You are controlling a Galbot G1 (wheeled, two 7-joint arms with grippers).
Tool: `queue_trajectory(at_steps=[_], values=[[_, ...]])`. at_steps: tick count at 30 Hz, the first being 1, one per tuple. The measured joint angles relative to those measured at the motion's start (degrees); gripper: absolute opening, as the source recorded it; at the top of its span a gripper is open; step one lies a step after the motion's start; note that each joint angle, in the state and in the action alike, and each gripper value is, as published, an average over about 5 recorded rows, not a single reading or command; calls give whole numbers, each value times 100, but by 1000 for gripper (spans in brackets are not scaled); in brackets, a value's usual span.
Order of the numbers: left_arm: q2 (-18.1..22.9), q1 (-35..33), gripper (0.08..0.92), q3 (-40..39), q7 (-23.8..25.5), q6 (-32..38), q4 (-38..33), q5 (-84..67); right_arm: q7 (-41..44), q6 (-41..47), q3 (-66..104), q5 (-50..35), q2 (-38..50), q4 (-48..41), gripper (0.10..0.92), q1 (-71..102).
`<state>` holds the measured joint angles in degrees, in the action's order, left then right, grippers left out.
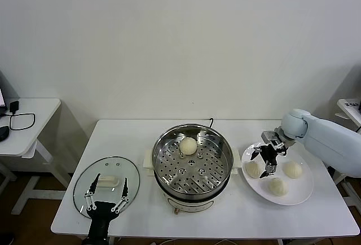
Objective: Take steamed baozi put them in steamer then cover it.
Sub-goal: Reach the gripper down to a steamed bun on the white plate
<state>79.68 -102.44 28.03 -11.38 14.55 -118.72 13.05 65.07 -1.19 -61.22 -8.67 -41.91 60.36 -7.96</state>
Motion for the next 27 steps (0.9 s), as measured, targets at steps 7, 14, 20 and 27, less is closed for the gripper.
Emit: queue_trajectory(at_steps=[7, 14, 20, 27], values=[[4, 24, 823, 15, -8, -1, 6, -6, -105, 16, 6, -11, -71, -80, 823, 74], [2, 32, 823, 40, -14, -3, 16, -10, -215, 10, 3, -24, -89, -132, 796, 132], [5, 37, 823, 33, -16, -4, 16, -10, -281, -15, 1, -40, -58, -119, 712, 153], [3, 44, 823, 25, -18, -8, -1, -10, -274, -5, -68, -85, 34, 19, 680, 14]])
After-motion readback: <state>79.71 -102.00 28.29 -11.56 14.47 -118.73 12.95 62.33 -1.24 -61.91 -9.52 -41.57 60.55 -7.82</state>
